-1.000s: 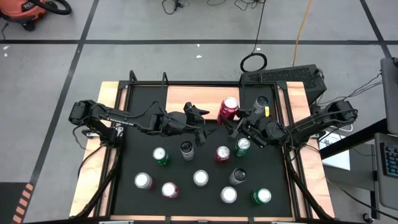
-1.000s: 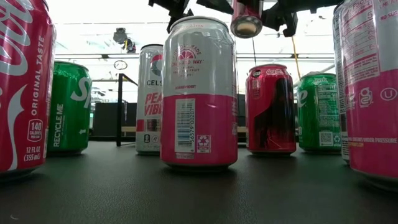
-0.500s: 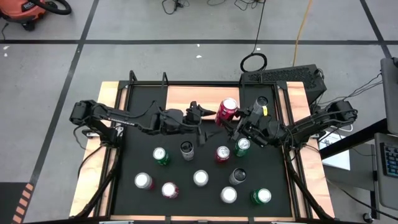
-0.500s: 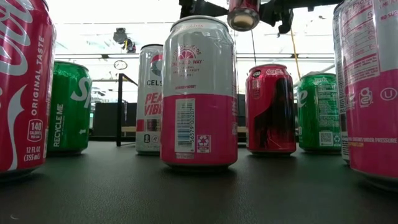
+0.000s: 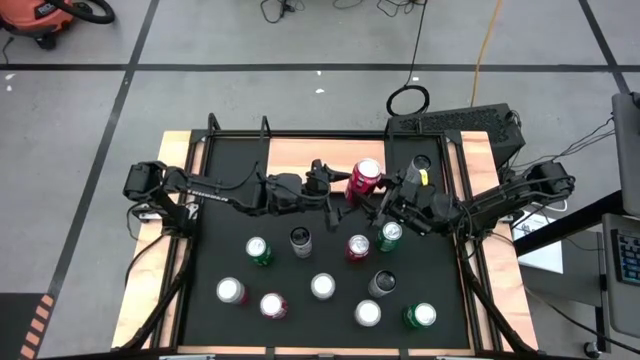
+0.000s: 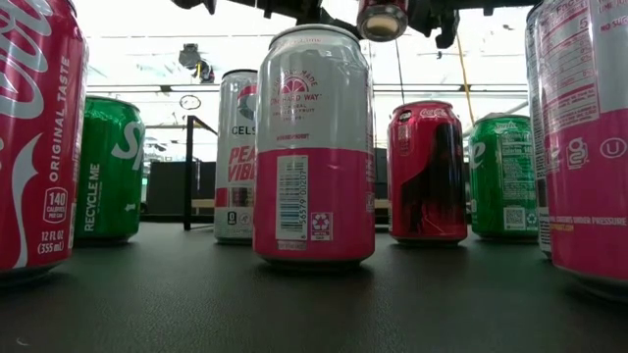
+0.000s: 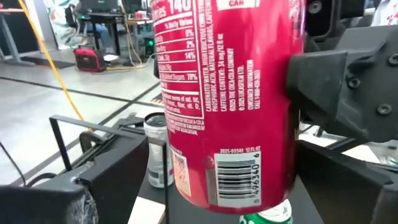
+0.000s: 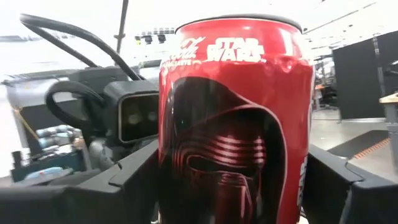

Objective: Place canned beverage on shelf
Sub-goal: Put the top red soda can on the shelf

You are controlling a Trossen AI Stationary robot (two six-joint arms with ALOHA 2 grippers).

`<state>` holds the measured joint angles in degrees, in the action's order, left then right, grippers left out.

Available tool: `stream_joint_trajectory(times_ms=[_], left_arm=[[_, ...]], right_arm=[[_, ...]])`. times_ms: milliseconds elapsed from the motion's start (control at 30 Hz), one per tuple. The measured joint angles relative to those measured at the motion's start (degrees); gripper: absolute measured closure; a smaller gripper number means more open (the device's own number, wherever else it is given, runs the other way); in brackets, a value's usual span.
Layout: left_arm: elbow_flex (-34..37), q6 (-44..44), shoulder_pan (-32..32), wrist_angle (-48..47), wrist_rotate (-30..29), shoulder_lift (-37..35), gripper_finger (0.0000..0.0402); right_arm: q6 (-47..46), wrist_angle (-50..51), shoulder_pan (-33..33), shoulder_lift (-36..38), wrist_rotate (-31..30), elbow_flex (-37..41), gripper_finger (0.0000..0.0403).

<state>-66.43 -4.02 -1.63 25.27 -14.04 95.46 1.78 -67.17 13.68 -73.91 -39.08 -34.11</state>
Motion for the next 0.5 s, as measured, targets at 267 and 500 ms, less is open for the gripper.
stream_joint_trajectory(times_ms=[267,500], left_arm=[[-0.02,-0.14,1.31,0.43,4.43,0.46,0.0013],[-0.39,-0.13,1.61,1.52,6.23,1.35,0.0013]], right_arm=[[-0.07,-0.21,-0.27,-0.02,0.50,0.00,0.0127],[-1.16,0.04,-0.66,-0.02,1.95,0.00,0.0127]])
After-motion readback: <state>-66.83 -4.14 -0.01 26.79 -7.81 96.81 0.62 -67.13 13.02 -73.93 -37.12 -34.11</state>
